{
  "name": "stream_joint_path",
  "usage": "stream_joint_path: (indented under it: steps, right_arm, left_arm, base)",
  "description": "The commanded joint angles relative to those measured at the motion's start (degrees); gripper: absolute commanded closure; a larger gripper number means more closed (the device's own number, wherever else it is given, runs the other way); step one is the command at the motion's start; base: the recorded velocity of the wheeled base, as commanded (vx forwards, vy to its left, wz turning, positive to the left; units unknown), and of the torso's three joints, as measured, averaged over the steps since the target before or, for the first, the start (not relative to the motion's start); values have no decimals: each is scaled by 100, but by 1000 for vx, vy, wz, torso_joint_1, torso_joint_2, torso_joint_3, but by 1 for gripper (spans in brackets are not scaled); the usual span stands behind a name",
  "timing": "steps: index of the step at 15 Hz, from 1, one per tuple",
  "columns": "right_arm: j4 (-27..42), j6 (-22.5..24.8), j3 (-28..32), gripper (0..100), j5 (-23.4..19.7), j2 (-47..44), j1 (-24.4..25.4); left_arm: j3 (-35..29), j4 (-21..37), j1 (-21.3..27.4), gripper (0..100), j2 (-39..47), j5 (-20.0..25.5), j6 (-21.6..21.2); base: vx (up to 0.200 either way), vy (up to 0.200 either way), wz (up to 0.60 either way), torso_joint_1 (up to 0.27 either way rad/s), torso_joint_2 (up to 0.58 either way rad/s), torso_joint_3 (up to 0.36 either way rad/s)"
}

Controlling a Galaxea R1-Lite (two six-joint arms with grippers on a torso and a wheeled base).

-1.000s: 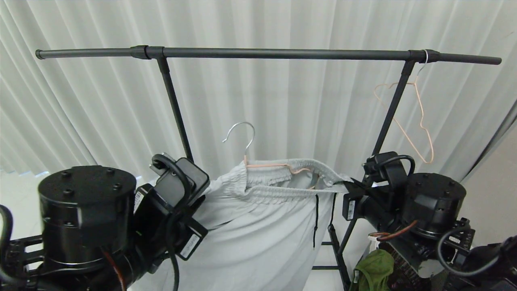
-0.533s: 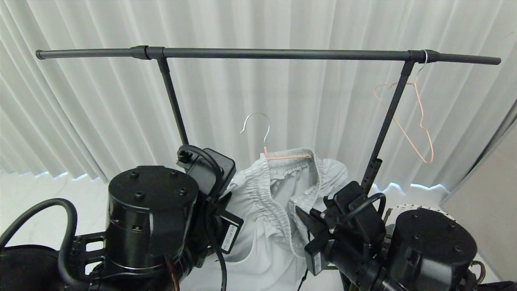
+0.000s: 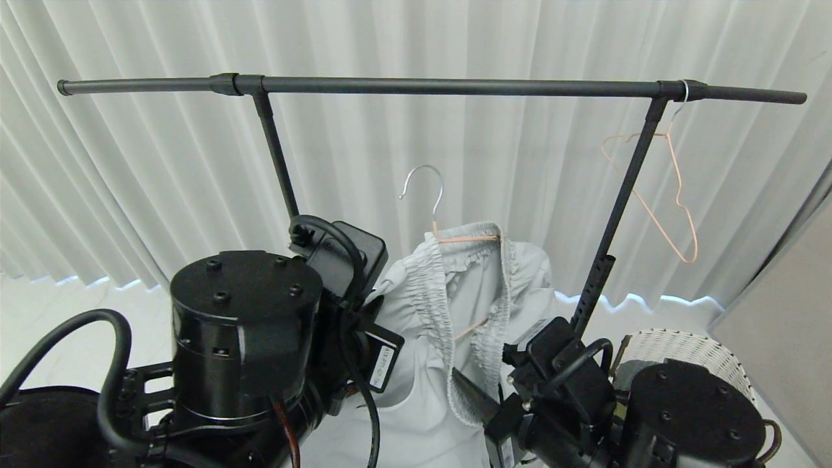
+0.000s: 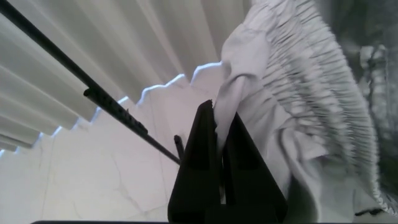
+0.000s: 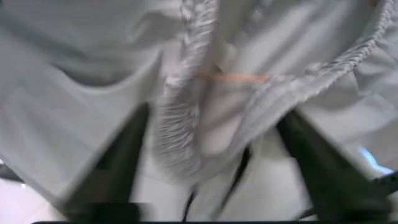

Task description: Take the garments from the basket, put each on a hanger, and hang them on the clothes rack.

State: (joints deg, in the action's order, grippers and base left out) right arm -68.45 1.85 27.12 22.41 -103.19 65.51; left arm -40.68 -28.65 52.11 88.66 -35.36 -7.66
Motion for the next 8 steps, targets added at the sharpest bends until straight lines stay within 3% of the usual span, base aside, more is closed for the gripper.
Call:
stream_joint_path:
  steps: [1,4,8]
  right_arm:
    - [-2,8,-190,0,18,98,-12]
    - [-2,8,-524,0,18,282,-21]
    - [16,61,-1271,0,-26,801,-320]
  left_arm:
    - [16,-36,36,100,-42,12,-8]
    - [60,-141,106,100,-165,170,-25]
    - [421,-159,88,100,-754,1348,-729]
  base:
    - [0,0,0,0,0,0]
    - [0,0,0,0,0,0]
    - [0,0,0,0,0,0]
